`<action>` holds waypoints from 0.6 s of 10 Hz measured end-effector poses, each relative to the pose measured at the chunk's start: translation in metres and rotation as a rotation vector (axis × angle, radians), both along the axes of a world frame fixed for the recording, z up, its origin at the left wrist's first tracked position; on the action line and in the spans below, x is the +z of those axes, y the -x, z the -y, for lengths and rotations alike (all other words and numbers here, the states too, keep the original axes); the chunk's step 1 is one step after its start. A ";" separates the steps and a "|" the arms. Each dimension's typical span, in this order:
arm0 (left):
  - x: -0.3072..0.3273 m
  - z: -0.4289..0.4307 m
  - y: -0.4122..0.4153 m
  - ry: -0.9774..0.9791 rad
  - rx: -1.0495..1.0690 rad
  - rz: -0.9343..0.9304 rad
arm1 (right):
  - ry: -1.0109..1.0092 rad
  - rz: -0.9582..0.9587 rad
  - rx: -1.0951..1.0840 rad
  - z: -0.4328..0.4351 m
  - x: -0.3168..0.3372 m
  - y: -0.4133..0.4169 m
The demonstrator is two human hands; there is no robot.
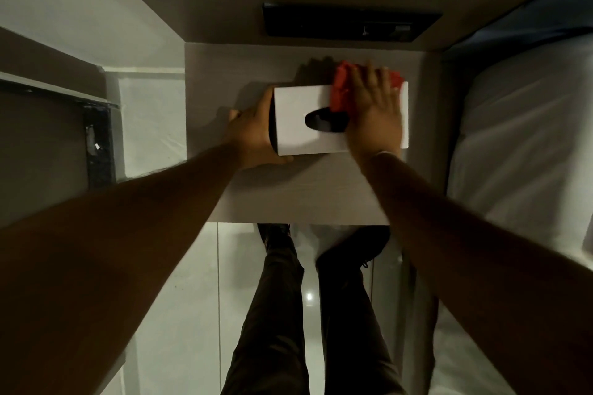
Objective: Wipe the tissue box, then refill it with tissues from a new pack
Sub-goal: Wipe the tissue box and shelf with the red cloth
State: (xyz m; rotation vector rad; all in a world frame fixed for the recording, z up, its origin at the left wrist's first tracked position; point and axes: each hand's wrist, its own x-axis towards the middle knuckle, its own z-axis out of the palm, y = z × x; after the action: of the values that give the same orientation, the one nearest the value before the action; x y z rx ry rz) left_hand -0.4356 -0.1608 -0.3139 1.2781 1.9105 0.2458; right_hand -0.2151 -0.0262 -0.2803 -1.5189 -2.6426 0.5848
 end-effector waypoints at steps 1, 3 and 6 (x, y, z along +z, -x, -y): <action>0.009 -0.002 0.001 0.036 -0.002 0.011 | 0.013 0.066 -0.090 -0.012 0.003 -0.028; 0.009 -0.005 0.000 0.070 0.010 0.022 | 0.065 0.046 -0.168 0.014 -0.001 0.009; 0.005 0.013 -0.001 -0.015 0.132 0.118 | 0.158 -0.018 0.237 0.070 0.003 0.092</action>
State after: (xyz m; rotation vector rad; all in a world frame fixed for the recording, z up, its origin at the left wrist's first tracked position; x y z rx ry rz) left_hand -0.4346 -0.1739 -0.3086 1.1230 1.8967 0.3960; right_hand -0.3072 -0.0958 -0.2776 -1.2319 -2.8445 0.8350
